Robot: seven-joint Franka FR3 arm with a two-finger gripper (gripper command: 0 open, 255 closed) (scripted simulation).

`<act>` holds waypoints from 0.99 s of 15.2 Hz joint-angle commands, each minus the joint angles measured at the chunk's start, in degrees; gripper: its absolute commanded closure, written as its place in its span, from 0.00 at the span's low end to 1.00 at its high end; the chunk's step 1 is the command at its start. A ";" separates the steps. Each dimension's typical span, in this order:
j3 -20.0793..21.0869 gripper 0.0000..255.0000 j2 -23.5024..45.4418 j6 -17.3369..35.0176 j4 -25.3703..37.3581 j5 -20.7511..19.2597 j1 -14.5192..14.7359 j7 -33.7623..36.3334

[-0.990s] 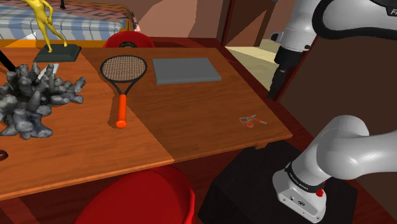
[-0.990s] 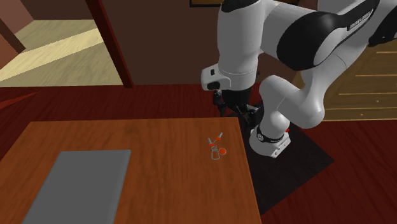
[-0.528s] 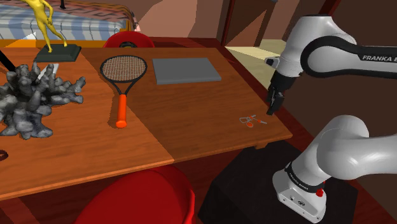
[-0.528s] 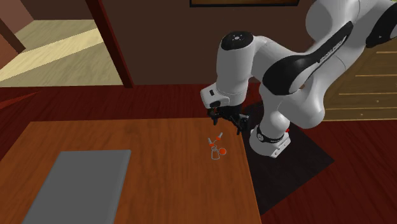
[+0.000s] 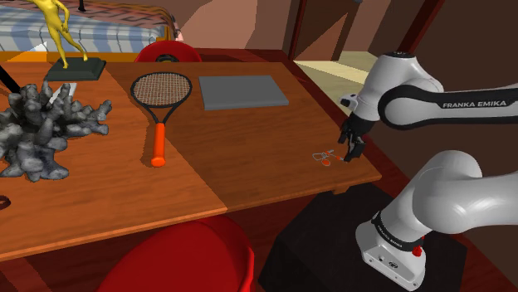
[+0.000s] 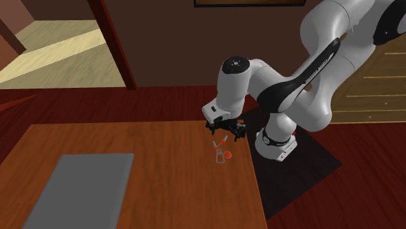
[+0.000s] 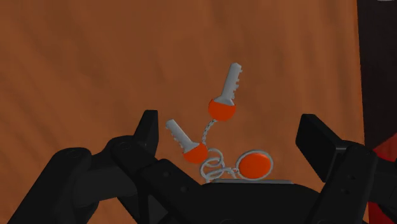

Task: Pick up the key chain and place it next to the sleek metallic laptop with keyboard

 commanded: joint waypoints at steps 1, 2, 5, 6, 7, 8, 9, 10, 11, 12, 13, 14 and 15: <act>-0.62 0.00 1.08 2.52 -1.35 -0.74 -0.31 -0.26; -0.84 0.00 1.72 3.65 -1.86 -1.00 -0.40 -0.24; -1.43 0.00 3.53 6.69 -3.12 -1.67 -0.62 -0.18; -1.43 0.00 3.52 6.68 -3.12 -1.67 -0.63 -0.18; -1.43 0.00 3.53 6.69 -3.12 -1.67 -0.63 -0.18; -1.43 0.00 3.53 6.69 -3.12 -1.67 -0.63 -0.18; -1.43 0.00 3.53 6.69 -3.12 -1.67 -0.63 -0.18; -1.43 0.00 3.53 6.69 -3.12 -1.67 -0.63 -0.18; -1.43 0.00 3.53 6.69 -3.12 -1.67 -0.63 -0.18; -1.42 0.00 3.53 6.67 -3.12 -1.67 -0.63 -0.18; -1.42 1.00 3.53 6.67 -3.12 -1.67 -0.63 -0.18; -1.42 1.00 3.53 6.67 -3.12 -1.67 -0.63 -0.18; -1.40 1.00 3.40 6.62 -3.20 -1.67 -0.65 -0.16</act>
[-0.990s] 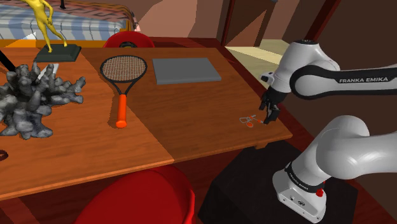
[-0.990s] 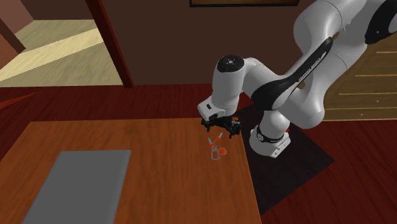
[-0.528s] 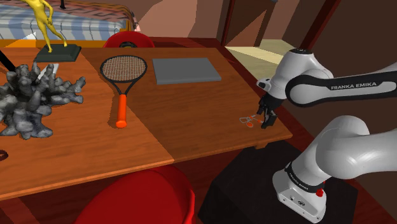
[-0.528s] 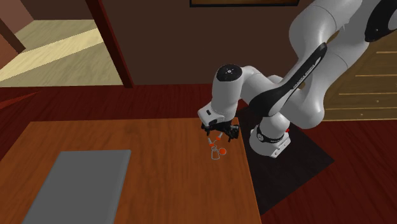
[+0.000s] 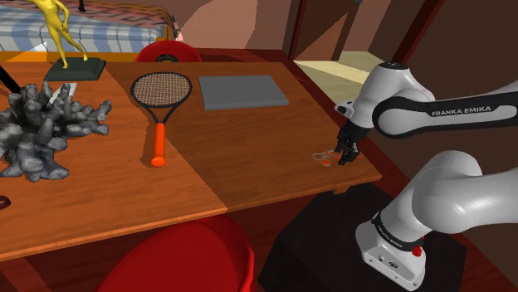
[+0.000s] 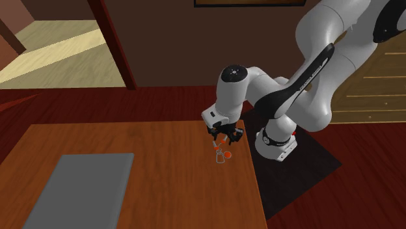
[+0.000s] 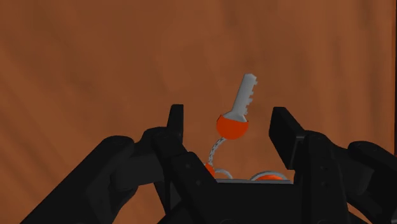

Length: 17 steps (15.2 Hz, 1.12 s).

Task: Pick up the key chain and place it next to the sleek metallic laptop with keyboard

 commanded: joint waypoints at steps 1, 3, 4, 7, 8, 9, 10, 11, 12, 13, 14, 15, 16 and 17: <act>-0.07 1.00 0.44 0.26 -0.29 0.08 0.13 0.00; -0.06 1.00 -0.03 -0.15 -0.35 0.03 -0.03 -0.12; -0.08 1.00 0.16 0.01 -0.31 0.04 0.02 -0.09; -0.01 1.00 0.03 -0.02 -0.42 0.08 0.02 -0.04; 0.23 1.00 -0.71 -1.22 0.05 0.35 0.10 -0.06; 0.46 1.00 -1.41 -2.39 0.54 0.62 0.19 -0.08; 0.69 1.00 -2.07 -3.54 1.04 0.88 0.29 -0.10; 0.92 1.00 -2.69 -4.67 1.56 1.14 0.39 -0.12; 1.14 1.00 -3.27 -5.77 2.10 1.39 0.48 -0.13; 1.37 1.00 -3.81 -6.84 2.65 1.64 0.58 -0.15; 1.59 1.00 -4.31 -7.90 3.21 1.89 0.68 -0.16; 1.81 1.00 -4.78 -8.93 3.79 2.14 0.78 -0.17; 2.03 1.00 -5.21 -9.94 4.38 2.38 0.88 -0.18; 2.24 1.00 -5.61 -10.93 4.98 2.61 0.98 -0.19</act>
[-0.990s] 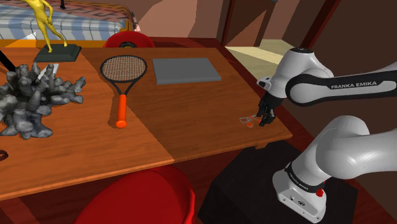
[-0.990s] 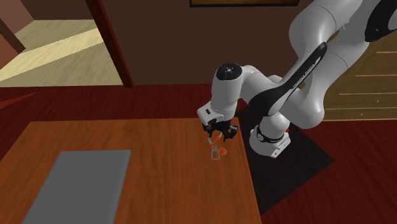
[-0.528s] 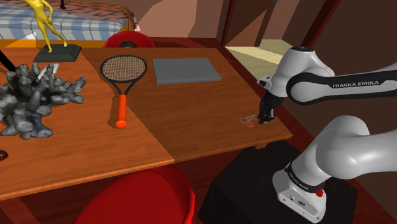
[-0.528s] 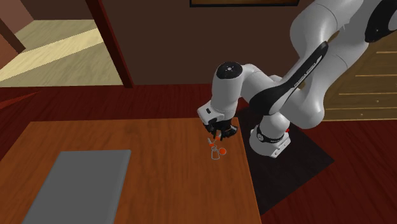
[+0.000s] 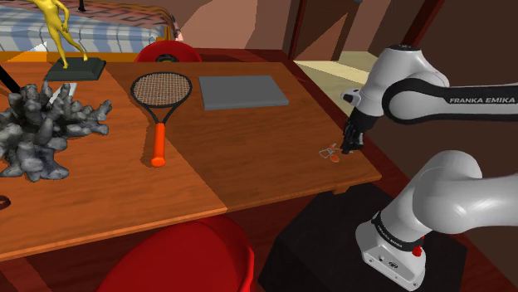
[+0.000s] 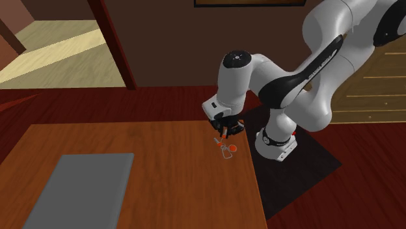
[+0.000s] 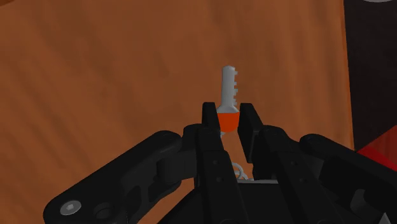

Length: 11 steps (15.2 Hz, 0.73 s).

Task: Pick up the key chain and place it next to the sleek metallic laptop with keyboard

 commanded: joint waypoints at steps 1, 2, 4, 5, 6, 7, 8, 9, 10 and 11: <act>0.47 1.00 -0.71 -1.98 1.24 0.52 0.27 0.04; 0.68 1.00 -1.05 -2.93 1.87 0.75 0.37 0.03; 1.08 1.00 -1.64 -4.78 3.15 1.19 0.58 0.01; 1.28 1.00 -1.89 -5.68 3.81 1.40 0.68 0.00; 1.47 1.00 -2.11 -6.56 4.48 1.61 0.77 -0.01; 1.67 1.00 -2.31 -7.43 5.16 1.81 0.87 -0.02; 1.84 1.00 -2.48 -8.23 5.79 2.00 0.96 -0.02; 0.93 1.00 0.61 -6.61 7.36 1.63 1.18 -0.57; 0.04 1.00 3.61 -5.14 8.98 1.35 1.47 -1.14; -0.86 1.00 6.52 -3.79 10.66 1.16 1.81 -1.71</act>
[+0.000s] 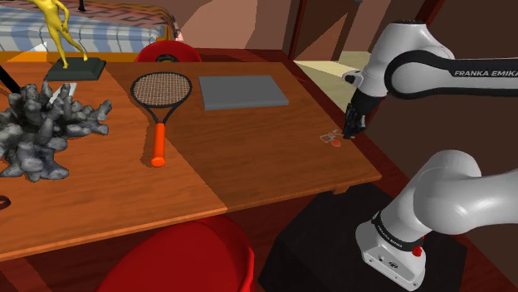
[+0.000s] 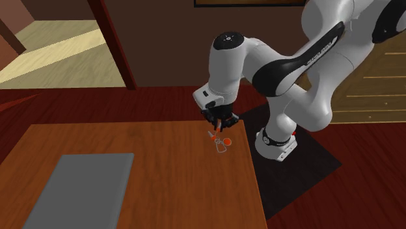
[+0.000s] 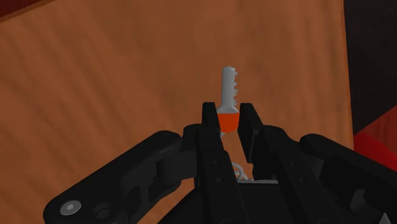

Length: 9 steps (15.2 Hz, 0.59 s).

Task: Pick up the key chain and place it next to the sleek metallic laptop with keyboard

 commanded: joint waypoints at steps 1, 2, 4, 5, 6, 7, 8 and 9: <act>-1.64 1.00 5.76 2.63 3.35 -0.23 0.77 -1.05; -2.52 1.00 8.53 3.73 5.13 -0.22 1.19 -1.69; -4.25 1.00 13.90 5.61 8.83 0.10 2.12 -3.09; -5.10 1.00 16.51 6.39 10.75 0.41 2.62 -3.85; -5.96 1.00 19.08 7.08 12.72 0.82 3.13 -4.66; -6.81 1.00 21.62 7.68 14.73 1.33 3.66 -5.53; -7.63 1.00 24.13 8.19 16.78 1.95 4.17 -6.45; -8.47 1.00 26.62 8.61 18.88 2.67 4.69 -7.43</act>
